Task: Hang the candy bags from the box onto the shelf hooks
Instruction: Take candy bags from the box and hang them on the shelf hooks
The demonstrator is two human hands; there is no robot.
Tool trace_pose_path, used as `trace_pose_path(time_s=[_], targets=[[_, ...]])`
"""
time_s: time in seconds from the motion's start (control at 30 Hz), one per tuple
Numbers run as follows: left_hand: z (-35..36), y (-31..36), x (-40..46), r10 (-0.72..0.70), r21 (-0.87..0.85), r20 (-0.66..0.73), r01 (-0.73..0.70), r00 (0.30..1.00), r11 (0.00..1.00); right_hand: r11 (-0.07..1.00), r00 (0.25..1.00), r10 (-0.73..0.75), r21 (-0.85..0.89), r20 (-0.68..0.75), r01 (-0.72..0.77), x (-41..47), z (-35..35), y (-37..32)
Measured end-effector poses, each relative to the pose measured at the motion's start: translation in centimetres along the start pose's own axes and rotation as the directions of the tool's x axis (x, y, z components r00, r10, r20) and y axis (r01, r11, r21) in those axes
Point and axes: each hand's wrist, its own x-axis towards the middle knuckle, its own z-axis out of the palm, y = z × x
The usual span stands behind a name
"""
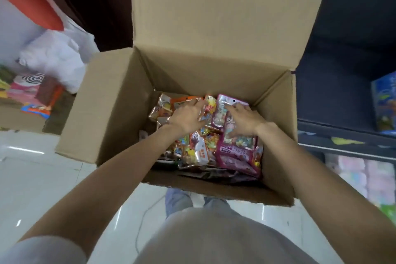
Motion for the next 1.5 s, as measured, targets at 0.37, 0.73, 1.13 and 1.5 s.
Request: trace_pose_path(time_s=[0.37, 0.73, 1.13, 1.5], targets=[[1.9, 0.2, 6.8, 0.099, -0.177, 0.148, -0.072, 0.984, 0.982, 0.994, 0.982, 0.038, 0.095, 0.183, -0.056, -7.1, 3.0, -3.0], [4.8, 3.2, 7.2, 0.092, -0.194, 0.009, -0.089, 0.996, 0.977, 0.983, 0.982, 0.170, -0.077, 0.086, -0.164, -4.8, 4.4, -3.4], [4.0, 2.9, 5.8, 0.233, -0.358, -0.045, -0.234, 0.971, 0.904, 0.978, 0.981, 0.187, -0.103, 0.054, -0.181, -3.1, 6.6, -2.6], [-0.7, -1.1, 4.3, 0.086, -0.384, -0.249, -0.179, 0.965, 0.906, 0.891, 0.850, 0.443, 0.241, -0.285, -0.384, -4.5, 3.9, -2.7]])
